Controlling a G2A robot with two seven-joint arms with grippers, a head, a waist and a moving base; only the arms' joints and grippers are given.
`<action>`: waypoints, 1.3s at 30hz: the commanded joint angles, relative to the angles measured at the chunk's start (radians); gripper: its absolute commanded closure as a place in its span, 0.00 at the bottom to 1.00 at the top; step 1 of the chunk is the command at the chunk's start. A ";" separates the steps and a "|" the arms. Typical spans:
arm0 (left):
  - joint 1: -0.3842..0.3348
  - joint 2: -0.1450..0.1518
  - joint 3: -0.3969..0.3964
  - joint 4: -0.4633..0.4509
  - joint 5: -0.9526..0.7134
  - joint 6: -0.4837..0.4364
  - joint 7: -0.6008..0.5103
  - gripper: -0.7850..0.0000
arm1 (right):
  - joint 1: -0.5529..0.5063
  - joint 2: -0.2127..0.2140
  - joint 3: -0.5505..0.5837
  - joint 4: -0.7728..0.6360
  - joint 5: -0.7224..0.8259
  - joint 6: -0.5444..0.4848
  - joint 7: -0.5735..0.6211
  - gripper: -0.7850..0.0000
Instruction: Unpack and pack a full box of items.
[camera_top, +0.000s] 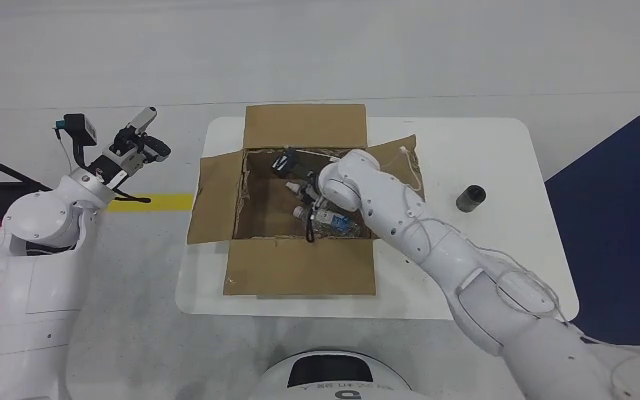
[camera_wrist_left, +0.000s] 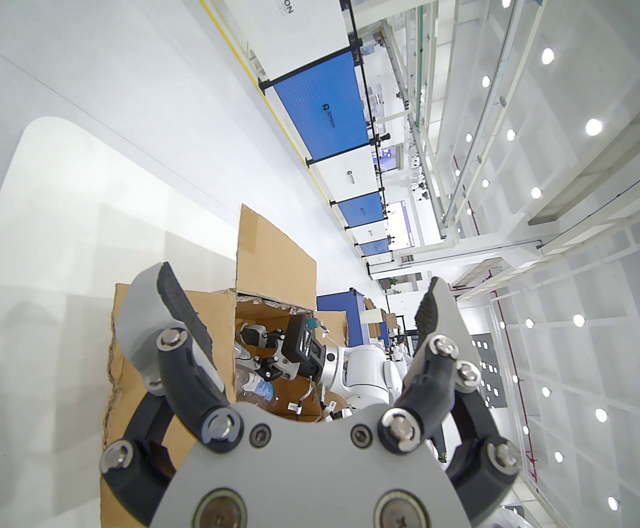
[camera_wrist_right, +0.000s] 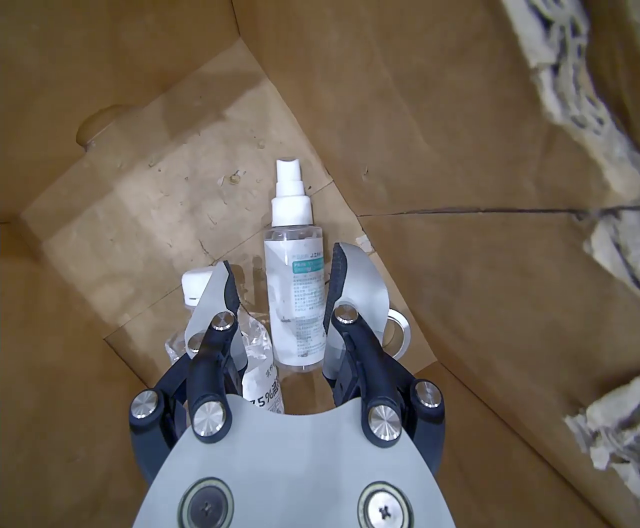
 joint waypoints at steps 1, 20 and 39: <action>0.000 0.000 0.000 0.000 0.000 0.000 0.000 0.00 | 0.011 -0.013 -0.013 0.026 0.001 -0.007 0.001 0.48; 0.000 0.000 0.000 0.000 0.000 0.000 0.000 0.00 | 0.091 -0.150 -0.107 0.312 0.003 -0.025 -0.031 0.54; 0.000 0.000 0.000 0.000 0.000 0.000 0.000 0.00 | 0.032 -0.084 0.003 0.096 -0.080 -0.075 -0.111 1.00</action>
